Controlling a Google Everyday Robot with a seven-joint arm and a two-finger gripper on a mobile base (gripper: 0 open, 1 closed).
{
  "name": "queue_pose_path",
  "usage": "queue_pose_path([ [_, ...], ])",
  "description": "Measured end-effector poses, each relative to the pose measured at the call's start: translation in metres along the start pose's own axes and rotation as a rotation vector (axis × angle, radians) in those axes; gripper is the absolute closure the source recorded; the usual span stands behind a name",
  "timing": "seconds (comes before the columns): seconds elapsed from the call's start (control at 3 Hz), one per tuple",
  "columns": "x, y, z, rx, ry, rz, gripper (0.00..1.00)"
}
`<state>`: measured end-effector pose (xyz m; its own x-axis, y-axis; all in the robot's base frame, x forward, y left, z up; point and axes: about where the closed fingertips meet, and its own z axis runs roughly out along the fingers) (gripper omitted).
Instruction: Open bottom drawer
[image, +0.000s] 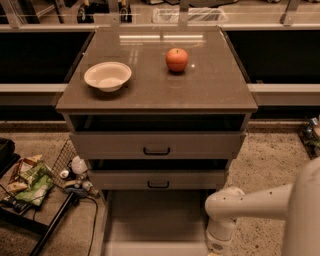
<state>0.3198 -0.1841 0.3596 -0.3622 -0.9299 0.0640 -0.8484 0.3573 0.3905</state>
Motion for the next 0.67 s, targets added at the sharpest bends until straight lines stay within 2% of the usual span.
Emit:
queue_pose_path([
  [0.33, 0.020, 0.060, -0.064, 0.062, -0.073, 0.030, 0.00],
  [0.67, 0.033, 0.086, -0.120, 0.183, -0.156, 0.087, 0.00],
])
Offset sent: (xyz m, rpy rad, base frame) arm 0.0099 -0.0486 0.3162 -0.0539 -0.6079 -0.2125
